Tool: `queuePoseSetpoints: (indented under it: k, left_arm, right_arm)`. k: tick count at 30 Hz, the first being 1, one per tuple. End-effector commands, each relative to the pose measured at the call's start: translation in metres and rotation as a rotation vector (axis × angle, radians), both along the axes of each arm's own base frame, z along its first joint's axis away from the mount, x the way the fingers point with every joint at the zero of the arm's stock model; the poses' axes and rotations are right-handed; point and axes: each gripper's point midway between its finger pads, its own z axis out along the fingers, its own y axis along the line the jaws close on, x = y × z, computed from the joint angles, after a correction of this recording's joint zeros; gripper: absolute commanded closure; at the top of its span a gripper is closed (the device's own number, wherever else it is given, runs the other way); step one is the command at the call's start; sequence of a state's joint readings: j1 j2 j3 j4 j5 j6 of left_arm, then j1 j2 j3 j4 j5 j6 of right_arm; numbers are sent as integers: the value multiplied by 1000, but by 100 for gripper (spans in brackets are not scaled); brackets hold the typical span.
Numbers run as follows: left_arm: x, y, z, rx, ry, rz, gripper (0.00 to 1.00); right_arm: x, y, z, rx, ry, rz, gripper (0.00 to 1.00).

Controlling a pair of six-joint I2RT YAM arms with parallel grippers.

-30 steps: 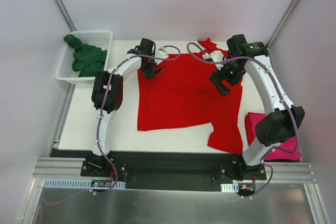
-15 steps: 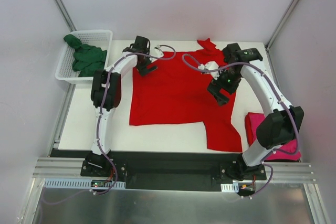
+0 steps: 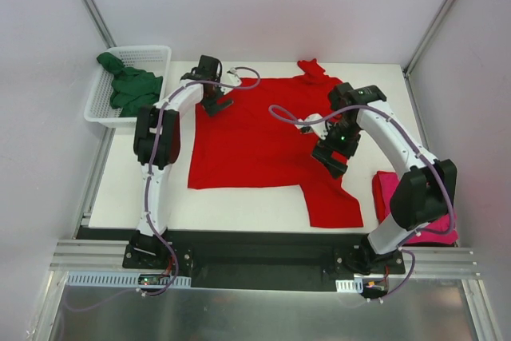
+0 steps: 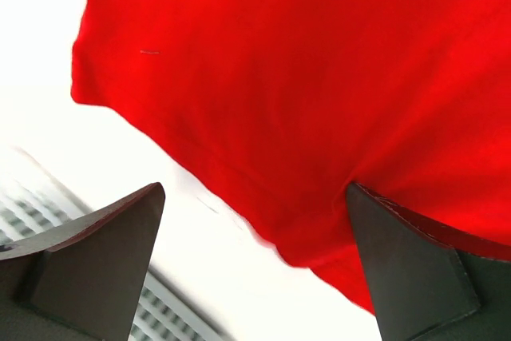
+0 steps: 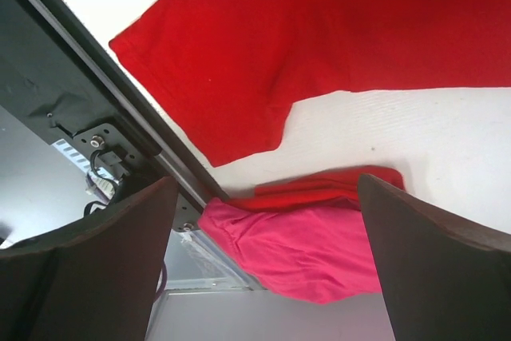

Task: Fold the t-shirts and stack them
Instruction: Flatten out the tshirt

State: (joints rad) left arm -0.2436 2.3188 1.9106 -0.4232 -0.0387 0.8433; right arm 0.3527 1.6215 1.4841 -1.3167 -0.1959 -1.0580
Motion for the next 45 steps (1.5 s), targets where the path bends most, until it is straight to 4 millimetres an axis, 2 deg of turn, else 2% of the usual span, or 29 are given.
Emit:
queuePoseSetpoints:
  k: [1, 2, 3, 4, 5, 6, 7, 9, 10, 12, 13, 15, 16, 18, 19, 21, 28, 39, 45]
  left_arm:
    - [-41, -7, 34, -68, 27, 56, 1]
    - [-47, -9, 41, -88, 24, 66, 1]
    - [-58, -10, 40, -87, 40, 66, 1]
    - [-63, -10, 64, -104, -1, 65, 1]
    - [-68, -10, 71, -114, -8, 75, 1]
    - [-79, -9, 71, -113, 1, 77, 1]
    - [-83, -6, 95, -128, -44, 78, 1]
    - [-96, 1, 105, -111, -60, 86, 1]
    - [-101, 4, 124, -111, -100, 86, 0]
    - [-111, 12, 134, -96, -116, 100, 1]
    - [-117, 14, 148, -99, -140, 99, 1]
    - [-128, 19, 150, -85, -140, 96, 1]
    - [-132, 24, 158, -73, -158, 102, 1]
    - [-140, 29, 155, -51, -150, 106, 1]
    - [-144, 33, 158, -45, -158, 110, 1]
    - [-152, 38, 152, -17, -142, 110, 1]
    - [-159, 48, 151, 23, -137, 132, 1]
    - [-159, 51, 150, 51, -133, 127, 1]
    - [-163, 53, 149, 62, -130, 125, 1]
  right_arm:
    - [-60, -14, 5, -57, 210, 3, 0]
    - [-66, -10, -3, -51, 244, 10, 0]
    - [-62, -4, -12, -46, 220, -3, 0]
    - [-63, -2, -18, -46, 219, -3, 0]
    - [-74, 1, -28, -47, 242, 12, 0]
    - [-71, 6, -38, -37, 215, 3, 0]
    - [-72, 10, -44, -34, 203, 0, 0]
    - [-72, 16, -61, -29, 156, -20, 0]
    - [-71, 18, -67, -33, 133, -31, 0]
    - [-66, 19, -81, -44, 75, -52, 0]
    - [-65, 19, -86, -47, 59, -68, 0]
    - [-56, 23, -95, -44, -13, -67, 0]
    - [-61, 19, -104, -60, -8, -64, 0]
    - [-62, 21, -112, -69, -14, -54, 0]
    - [-67, 21, -117, -74, 10, -50, 0]
    - [-75, 28, -120, -56, 33, -32, 0]
    - [-100, 44, -127, -17, 129, 45, 0]
    - [-138, 57, -106, -10, 352, 165, 0]
    - [-127, 70, -89, 38, 300, 155, 0]
